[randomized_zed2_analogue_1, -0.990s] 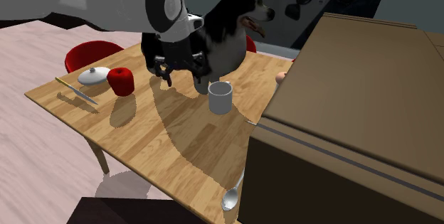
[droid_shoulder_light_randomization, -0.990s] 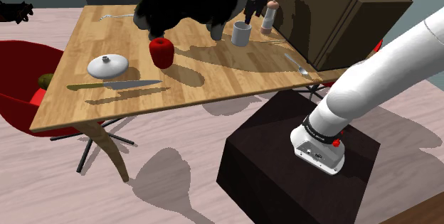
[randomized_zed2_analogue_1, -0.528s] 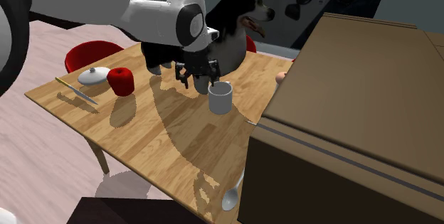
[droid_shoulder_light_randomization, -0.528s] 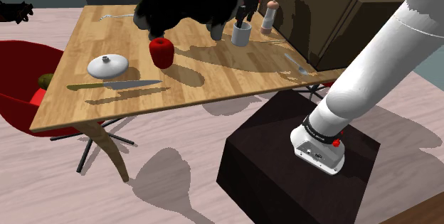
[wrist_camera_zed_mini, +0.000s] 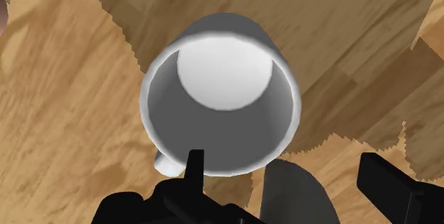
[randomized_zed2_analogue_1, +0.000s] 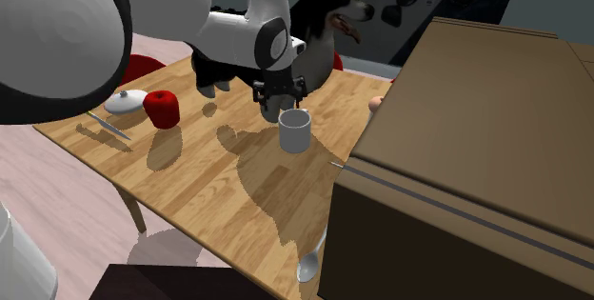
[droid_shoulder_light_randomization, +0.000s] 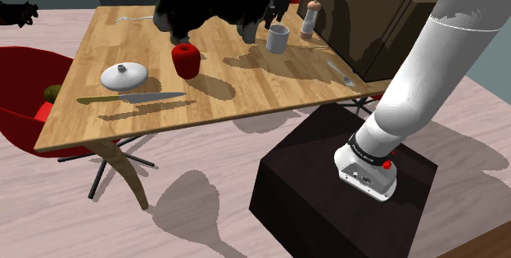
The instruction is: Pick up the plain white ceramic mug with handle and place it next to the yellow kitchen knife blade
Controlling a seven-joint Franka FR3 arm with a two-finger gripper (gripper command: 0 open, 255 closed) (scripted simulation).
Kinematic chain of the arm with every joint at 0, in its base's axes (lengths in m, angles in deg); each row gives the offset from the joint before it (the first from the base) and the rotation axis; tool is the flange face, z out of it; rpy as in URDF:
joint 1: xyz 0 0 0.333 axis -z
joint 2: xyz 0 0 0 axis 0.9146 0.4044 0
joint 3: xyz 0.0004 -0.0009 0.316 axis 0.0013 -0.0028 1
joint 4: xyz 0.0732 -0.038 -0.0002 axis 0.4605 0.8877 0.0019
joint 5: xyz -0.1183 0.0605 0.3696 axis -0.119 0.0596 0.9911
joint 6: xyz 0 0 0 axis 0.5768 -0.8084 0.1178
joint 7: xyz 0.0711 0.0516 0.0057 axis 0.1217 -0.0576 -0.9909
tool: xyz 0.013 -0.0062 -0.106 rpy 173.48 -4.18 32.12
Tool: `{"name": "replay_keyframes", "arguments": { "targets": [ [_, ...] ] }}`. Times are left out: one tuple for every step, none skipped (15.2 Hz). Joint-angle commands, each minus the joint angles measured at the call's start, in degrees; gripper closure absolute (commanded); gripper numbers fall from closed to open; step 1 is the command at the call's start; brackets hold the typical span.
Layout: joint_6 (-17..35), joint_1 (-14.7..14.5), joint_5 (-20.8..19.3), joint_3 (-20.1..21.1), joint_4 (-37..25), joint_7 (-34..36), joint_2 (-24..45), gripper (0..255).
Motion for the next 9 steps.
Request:
{"name": "replay_keyframes", "arguments": {
  "targets": [
    [-2.7, 0.1, 0.6, 0.2, 0.7, -0.4, 2.5, 0],
    [-2.1, 0.2, 0.7, 0.3, 0.9, -0.5, 3.0, 0],
    [-1.4, 0.2, 0.9, 0.3, 1.1, -0.6, 3.5, 0],
    [-0.4, 0.3, 1.2, 0.4, 1.3, -0.8, 4.3, 0],
    [-0.4, 0.3, 1.2, 0.4, 1.3, -0.8, 4.3, 0],
    [-0.4, 0.3, 1.2, 0.4, 1.3, -0.8, 4.3, 0],
    [-0.4, 0.3, 1.2, 0.4, 1.3, -0.8, 4.3, 0],
    [-0.4, 0.3, 1.2, 0.4, 1.3, -0.8, 4.3, 0],
    [-0.4, 0.3, 1.2, 0.4, 1.3, -0.8, 4.3, 0]
  ]
}}
